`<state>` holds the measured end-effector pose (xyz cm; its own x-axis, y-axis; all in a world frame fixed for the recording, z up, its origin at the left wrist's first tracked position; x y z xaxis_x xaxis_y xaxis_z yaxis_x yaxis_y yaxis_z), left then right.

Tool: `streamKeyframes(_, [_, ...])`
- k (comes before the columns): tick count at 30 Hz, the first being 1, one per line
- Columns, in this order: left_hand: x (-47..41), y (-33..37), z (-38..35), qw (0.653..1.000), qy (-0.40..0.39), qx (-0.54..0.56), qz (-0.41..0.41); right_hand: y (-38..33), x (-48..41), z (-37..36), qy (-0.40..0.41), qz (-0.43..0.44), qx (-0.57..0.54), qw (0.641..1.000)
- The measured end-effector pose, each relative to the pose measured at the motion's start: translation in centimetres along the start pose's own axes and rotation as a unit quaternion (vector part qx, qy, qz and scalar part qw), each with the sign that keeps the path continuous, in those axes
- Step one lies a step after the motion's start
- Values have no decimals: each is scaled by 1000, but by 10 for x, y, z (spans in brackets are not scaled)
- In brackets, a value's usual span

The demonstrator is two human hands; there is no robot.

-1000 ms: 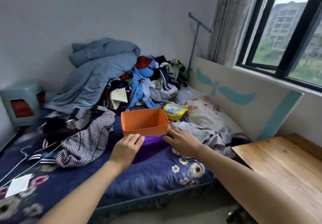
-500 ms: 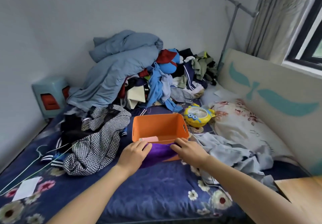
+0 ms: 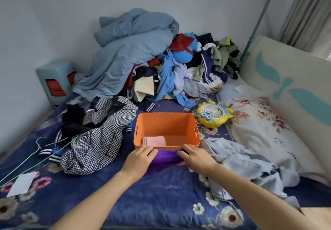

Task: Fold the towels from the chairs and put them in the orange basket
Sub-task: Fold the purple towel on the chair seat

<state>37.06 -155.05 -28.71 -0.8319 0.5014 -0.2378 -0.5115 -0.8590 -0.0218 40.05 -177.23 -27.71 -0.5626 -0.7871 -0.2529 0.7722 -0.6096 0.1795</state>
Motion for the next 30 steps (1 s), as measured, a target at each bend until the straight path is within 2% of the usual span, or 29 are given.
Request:
streamKeyframes(6, [-18,-18,-33,999,-43,28,14,15,-14,-35,-49,-17,-22,998])
streamKeyframes(13, [-83,-81,-45,998,22,54,-10,66,-72,-57,-6,-19,-17,1000])
streamKeyframes(16, [-118,-114,-51,999,20,44,-3,92,-107,-68,-5,-29,-12,999])
streamKeyframes(22, [-163,-166,-83,997,-63,47,-26,124,-152,-103,-56,-87,-34,994])
streamKeyframes(30, [-195,-189,-124,983,-176,34,-34,143,-166,-147,-123,-142,-91,978])
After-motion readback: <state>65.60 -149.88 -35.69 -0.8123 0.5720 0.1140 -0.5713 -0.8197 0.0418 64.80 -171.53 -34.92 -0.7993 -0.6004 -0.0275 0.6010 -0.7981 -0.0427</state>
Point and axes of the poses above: each hand's wrist, its own x-axis away from the middle knuckle, its own z-axis out of the back of the hand, y = z × x, the point moved 2 cm from there along -x, towards the middle knuckle, and after that the axes turned 8 degrees about -y, right-handed, at the moved point
